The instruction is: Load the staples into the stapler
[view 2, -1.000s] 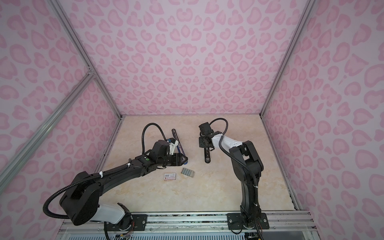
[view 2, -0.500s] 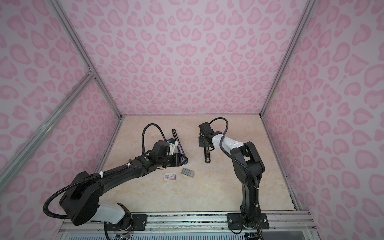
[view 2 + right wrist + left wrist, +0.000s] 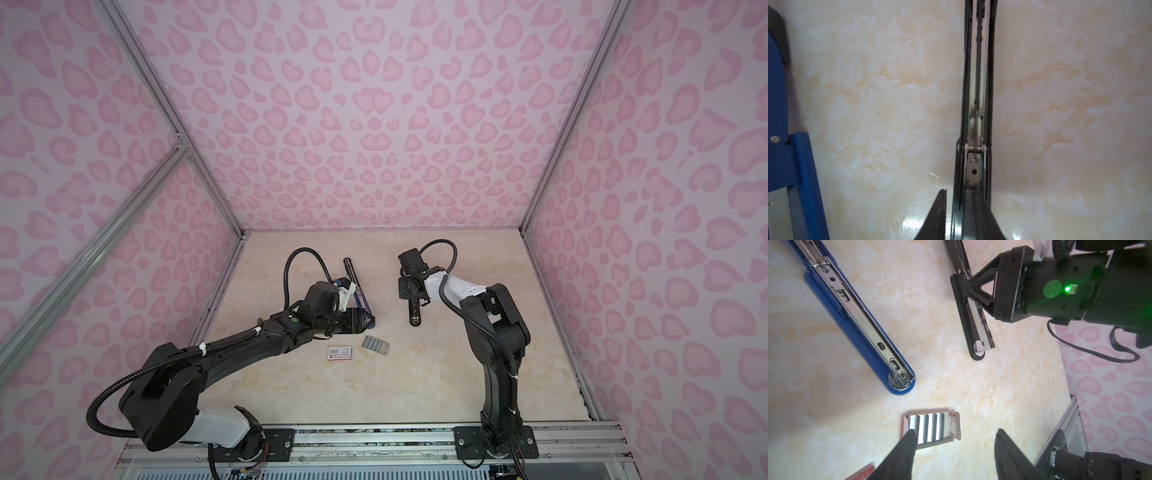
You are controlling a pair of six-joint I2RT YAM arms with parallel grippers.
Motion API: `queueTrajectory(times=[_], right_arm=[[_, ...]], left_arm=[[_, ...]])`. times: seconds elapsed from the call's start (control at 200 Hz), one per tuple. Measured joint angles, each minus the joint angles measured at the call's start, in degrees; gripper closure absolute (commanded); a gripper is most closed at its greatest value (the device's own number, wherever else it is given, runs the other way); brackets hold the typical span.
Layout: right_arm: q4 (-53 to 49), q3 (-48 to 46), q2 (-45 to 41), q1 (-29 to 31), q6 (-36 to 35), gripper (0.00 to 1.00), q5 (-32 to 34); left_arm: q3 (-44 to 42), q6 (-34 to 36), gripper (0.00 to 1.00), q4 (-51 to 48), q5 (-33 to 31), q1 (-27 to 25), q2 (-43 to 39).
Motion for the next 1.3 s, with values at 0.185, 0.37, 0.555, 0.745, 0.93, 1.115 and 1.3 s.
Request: queueTrajectory(times=[0.185,0.37,0.555,0.745,0.93,1.115,1.3], right_arm=[[-0.1,-2.6,-3.2,0.8,0.4,0.74,-0.6],[-0.5,-2.7,-4.7,1.0,0.3,0.68,-0.5],[-1.0,1.0,-2.1,0.2,0.3,0.62,0.1],[-1.8,4.0,1.2,-0.6,-0.1,0.67,0.5],[-2.0,4.6,2.5,-0.8,-0.2,0.71,0.4],[-1.9,4.4,2.7,-0.7,-0.3,0.7,-0.4],[-0.9,2.8,2.2,-0.3,-0.3,0.71,-0.6]], left_arm=[[0.0,0.0,0.37,0.0,0.0,0.0,0.0],[-0.1,0.0,0.37,0.0,0.0,0.0,0.0],[-0.3,-0.1,0.37,0.0,0.0,0.0,0.0],[-0.5,-0.2,0.37,0.0,0.0,0.0,-0.4],[-0.5,-0.2,0.37,0.0,0.0,0.0,-0.4],[-0.5,-0.2,0.37,0.0,0.0,0.0,-0.4],[-0.5,-0.2,0.37,0.0,0.0,-0.1,-0.4]])
